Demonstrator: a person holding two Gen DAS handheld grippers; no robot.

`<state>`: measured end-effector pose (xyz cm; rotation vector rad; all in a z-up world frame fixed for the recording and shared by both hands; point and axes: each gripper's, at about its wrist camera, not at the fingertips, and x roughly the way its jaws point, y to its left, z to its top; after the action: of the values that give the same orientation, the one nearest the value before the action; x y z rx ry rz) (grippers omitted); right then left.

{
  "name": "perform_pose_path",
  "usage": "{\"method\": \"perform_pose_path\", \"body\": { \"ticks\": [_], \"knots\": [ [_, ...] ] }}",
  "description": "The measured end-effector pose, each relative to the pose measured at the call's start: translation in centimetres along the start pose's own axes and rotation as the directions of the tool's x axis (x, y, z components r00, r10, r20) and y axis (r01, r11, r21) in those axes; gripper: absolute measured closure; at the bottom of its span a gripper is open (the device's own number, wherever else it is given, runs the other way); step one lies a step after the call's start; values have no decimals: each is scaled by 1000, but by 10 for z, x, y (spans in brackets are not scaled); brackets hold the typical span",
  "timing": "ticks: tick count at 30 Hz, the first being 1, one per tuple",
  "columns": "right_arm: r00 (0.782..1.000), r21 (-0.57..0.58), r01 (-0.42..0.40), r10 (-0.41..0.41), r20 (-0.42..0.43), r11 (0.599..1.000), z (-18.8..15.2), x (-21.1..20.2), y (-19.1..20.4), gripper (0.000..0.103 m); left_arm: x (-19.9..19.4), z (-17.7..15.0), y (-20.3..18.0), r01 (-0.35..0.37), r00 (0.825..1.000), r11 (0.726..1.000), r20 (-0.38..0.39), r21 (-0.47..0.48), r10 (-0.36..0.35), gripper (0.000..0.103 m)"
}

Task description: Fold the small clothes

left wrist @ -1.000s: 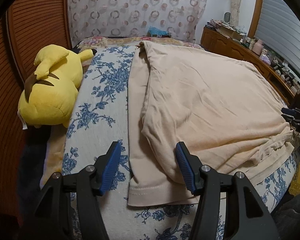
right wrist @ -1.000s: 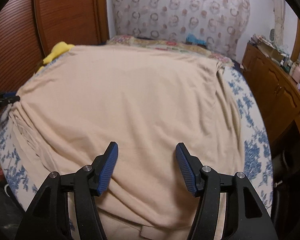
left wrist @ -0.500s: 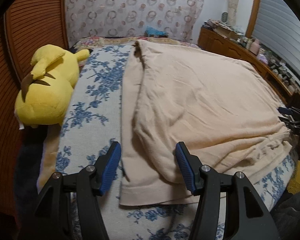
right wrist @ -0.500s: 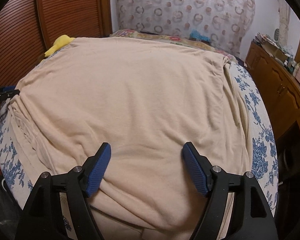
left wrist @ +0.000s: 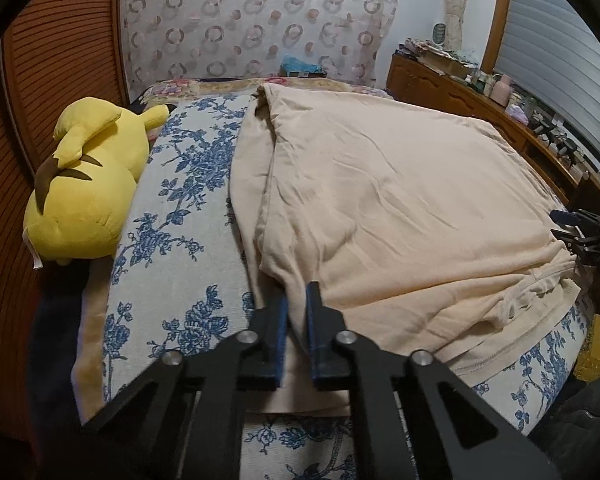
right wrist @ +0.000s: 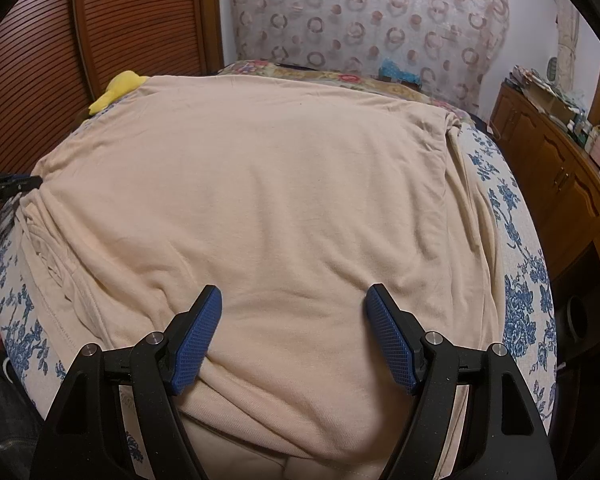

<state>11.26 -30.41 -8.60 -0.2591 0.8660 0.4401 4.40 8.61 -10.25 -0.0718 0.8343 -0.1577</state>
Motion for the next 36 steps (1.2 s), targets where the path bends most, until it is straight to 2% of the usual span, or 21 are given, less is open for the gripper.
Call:
{"method": "perform_pose_path", "body": {
  "ticks": [11, 17, 20, 28, 36],
  "knots": [
    [1000, 1, -1, 1, 1, 1000, -1, 0, -1, 27, -40, 28, -22, 70, 986, 997, 150, 19, -72, 101],
    [1000, 14, -4, 4, 12, 1000, 0, -3, -3, 27, -44, 54, -44, 112, 975, 992, 186, 66, -122, 102],
    [999, 54, -5, 2, 53, 999, -1, -17, -11, 27, -41, 67, -63, 147, 968, 983, 188, 109, -165, 103],
    [993, 109, 16, -29, 113, 994, -14, -57, -32, 27, -23, 102, -140, 265, 942, 933, 141, 245, -304, 103],
    [984, 173, 44, -73, 165, 984, -29, -91, -58, 27, -16, 139, -238, 366, 903, 841, 69, 398, -425, 103]
  ]
}}
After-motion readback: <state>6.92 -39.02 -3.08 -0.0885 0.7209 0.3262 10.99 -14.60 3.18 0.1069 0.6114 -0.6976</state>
